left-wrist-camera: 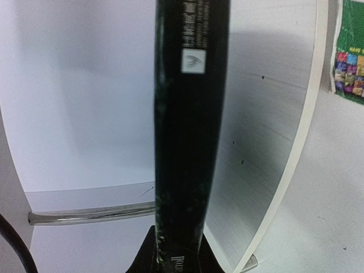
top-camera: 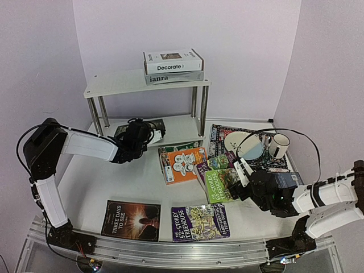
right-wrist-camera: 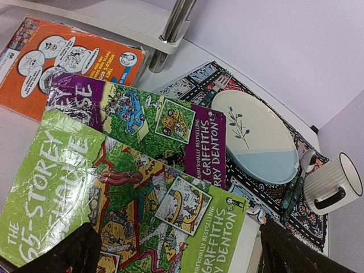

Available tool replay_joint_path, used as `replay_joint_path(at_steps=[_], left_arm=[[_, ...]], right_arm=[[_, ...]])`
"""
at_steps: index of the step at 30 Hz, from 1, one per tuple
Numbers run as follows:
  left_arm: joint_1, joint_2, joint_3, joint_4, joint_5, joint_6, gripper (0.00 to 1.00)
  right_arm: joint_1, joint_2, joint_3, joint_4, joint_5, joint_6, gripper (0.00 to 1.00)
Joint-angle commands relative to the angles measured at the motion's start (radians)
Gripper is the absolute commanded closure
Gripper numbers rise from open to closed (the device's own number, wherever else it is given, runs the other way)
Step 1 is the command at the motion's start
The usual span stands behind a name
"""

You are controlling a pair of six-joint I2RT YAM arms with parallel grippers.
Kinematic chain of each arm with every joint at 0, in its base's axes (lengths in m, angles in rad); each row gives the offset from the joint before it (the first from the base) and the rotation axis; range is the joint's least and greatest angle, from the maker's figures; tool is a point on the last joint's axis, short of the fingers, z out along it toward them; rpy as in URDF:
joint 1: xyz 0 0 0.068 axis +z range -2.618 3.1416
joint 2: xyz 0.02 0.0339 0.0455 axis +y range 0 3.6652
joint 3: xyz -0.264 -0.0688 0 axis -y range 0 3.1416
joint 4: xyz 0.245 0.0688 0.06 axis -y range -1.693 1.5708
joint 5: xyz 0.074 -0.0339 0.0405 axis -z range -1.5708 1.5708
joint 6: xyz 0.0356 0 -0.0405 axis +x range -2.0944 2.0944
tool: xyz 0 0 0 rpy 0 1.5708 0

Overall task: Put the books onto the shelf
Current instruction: Place the book on the shelf.

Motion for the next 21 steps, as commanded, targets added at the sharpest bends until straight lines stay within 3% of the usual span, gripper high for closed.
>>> replay_joint_path(at_steps=[1,21], left_arm=[[0.029,0.032,0.044,0.122,0.013,0.018,1.0],[0.165,0.112,0.077,0.179,0.119,0.127,1.0]], right_arm=[[-0.003,0.0,0.032,0.011,0.009,0.005,0.02],[-0.002,0.0,0.029,0.011,0.006,0.003,0.02]])
